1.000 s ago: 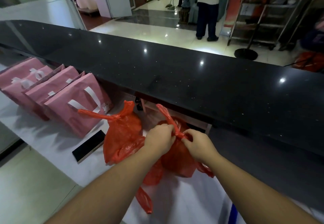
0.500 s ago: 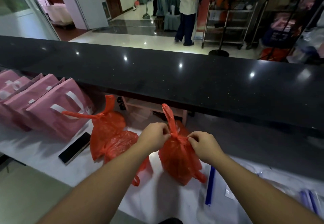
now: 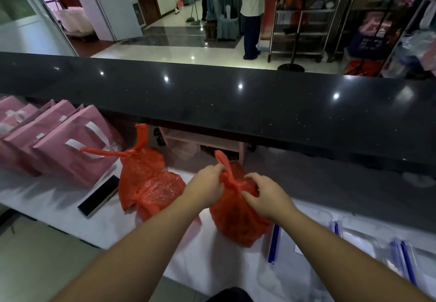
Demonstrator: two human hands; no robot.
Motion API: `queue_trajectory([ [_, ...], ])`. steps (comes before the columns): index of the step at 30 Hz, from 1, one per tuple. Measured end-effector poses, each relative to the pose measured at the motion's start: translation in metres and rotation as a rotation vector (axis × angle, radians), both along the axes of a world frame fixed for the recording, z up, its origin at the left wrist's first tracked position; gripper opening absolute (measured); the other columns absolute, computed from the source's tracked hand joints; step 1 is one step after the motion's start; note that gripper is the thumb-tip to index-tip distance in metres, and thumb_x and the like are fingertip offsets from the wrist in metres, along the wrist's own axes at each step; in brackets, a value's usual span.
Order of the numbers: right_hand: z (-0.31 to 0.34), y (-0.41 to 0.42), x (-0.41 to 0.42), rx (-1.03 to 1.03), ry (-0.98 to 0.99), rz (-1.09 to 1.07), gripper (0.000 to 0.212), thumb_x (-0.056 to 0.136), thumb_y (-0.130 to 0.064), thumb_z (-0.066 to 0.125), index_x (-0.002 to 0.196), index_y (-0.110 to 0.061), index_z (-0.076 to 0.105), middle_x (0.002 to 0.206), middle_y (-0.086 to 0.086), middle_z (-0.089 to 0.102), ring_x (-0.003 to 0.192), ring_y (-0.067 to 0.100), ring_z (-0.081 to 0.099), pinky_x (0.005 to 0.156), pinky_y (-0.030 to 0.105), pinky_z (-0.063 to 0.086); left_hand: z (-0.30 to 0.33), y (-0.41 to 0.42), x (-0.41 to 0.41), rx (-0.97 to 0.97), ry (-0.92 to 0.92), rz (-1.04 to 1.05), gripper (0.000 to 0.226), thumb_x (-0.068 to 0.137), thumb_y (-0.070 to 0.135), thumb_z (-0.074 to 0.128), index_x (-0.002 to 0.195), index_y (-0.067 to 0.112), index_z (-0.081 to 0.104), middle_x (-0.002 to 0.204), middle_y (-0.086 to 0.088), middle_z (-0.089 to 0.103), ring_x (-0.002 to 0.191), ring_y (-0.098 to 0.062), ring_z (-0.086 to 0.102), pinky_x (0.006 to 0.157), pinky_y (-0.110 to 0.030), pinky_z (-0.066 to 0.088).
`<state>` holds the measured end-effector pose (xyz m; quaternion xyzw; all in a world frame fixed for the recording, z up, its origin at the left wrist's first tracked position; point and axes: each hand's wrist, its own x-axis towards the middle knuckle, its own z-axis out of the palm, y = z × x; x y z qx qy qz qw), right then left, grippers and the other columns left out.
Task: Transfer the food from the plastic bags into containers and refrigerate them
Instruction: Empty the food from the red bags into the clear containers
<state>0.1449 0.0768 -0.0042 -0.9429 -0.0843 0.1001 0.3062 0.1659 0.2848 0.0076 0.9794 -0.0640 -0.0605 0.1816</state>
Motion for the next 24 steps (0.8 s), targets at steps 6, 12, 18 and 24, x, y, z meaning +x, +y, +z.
queue_trajectory([
  [6, 0.006, 0.004, 0.001, -0.234, -0.171, 0.102, 0.022, 0.101, -0.045, 0.049, 0.113, -0.031, 0.062, 0.102, -0.004, 0.062, 0.095, 0.024, 0.064, 0.076, 0.037, 0.05, -0.004, -0.007, -0.003, 0.111, -0.025, -0.025, 0.026, 0.094, 0.044, 0.066, 0.112, 0.027, 0.07, 0.111, -0.001, 0.06, 0.105, -0.024, 0.061, 0.09, -0.043, 0.055],
  [12, -0.002, -0.019, 0.001, -0.1, -0.105, -0.146, 0.026, 0.103, -0.032, 0.049, 0.103, -0.028, 0.074, 0.097, -0.006, 0.073, 0.085, 0.018, 0.065, 0.073, 0.035, 0.054, 0.001, 0.007, -0.003, 0.007, -0.051, 0.148, 0.009, 0.092, 0.023, 0.064, 0.09, 0.014, 0.065, 0.093, -0.005, 0.069, 0.089, -0.028, 0.065, 0.074, -0.037, 0.053],
  [18, -0.006, -0.039, -0.002, 0.113, 0.071, -0.292, 0.027, 0.103, -0.019, 0.047, 0.121, -0.031, 0.063, 0.105, -0.003, 0.067, 0.091, 0.017, 0.065, 0.078, 0.035, 0.056, -0.002, 0.019, -0.008, -0.019, -0.057, 0.204, 0.016, 0.093, 0.019, 0.053, 0.107, 0.013, 0.06, 0.092, -0.007, 0.069, 0.08, -0.029, 0.064, 0.063, -0.036, 0.049],
  [24, 0.008, -0.016, -0.001, -0.292, -0.127, 0.076, 0.038, 0.093, -0.041, 0.06, 0.13, -0.035, 0.056, 0.122, -0.007, 0.056, 0.117, 0.019, 0.05, 0.099, 0.038, 0.047, 0.005, 0.003, -0.006, 0.094, -0.134, -0.018, 0.029, 0.093, 0.036, 0.058, 0.119, 0.024, 0.065, 0.113, 0.0, 0.068, 0.107, -0.025, 0.062, 0.09, -0.041, 0.053],
])
